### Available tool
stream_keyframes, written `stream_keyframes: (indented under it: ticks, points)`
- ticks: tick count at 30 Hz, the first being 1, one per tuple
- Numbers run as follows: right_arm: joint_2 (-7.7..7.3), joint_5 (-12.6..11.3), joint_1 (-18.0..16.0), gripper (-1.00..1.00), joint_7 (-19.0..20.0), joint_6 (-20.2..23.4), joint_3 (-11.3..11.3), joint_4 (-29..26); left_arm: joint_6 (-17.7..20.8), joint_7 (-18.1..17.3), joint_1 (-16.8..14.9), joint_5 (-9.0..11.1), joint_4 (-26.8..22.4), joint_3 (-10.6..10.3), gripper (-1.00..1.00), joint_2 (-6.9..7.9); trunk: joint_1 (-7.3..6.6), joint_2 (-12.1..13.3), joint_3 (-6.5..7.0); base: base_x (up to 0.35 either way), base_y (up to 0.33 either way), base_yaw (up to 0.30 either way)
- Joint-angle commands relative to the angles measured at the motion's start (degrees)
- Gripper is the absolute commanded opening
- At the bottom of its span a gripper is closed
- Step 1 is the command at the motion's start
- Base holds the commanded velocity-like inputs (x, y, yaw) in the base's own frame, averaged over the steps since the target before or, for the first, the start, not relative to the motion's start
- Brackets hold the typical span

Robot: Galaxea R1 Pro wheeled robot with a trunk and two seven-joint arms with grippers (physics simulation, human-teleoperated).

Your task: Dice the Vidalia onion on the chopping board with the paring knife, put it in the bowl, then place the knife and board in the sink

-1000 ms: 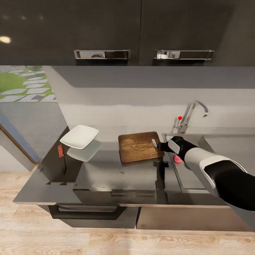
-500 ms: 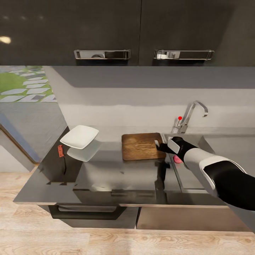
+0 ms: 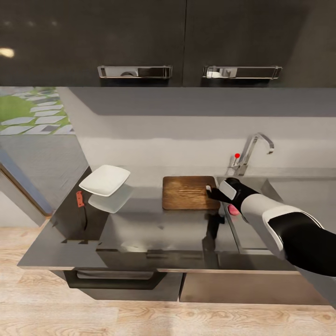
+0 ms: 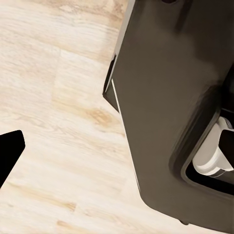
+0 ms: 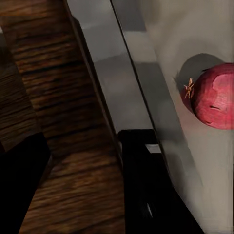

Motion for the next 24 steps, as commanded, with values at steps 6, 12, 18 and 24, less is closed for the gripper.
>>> stream_keyframes:
  ticks: [6, 12, 18, 24]
  points:
    - [0.7, -1.2, 0.0, -1.0, -1.1, 2.3, 4.4, 1.8, -0.3, -0.1, 0.0, 0.3, 0.1, 0.0, 1.0, 0.56, 0.04, -0.1, -0.09, 0.0, 0.0, 0.0]
    - [0.84, -1.5, 0.0, -1.0, -1.1, 7.3, 4.4, 1.2, -0.2, -0.1, 0.0, 0.3, 0.1, 0.0, 1.0, 0.72, 0.04, -0.1, -0.09, 0.0, 0.0, 0.0]
    - [0.68, -1.6, 0.0, -1.0, -1.0, 8.4, 4.4, 1.2, -0.2, -0.1, 0.0, 0.3, 0.1, 0.0, 1.0, 0.73, 0.04, -0.1, -0.09, 0.0, 0.0, 0.0]
    - [0.43, -1.6, 0.0, -1.0, -1.0, 8.5, 4.4, 1.2, -0.2, 0.0, 0.0, 0.3, 0.1, -0.1, 1.0, 0.73, 0.04, -0.1, -0.09, 0.0, 0.0, 0.0]
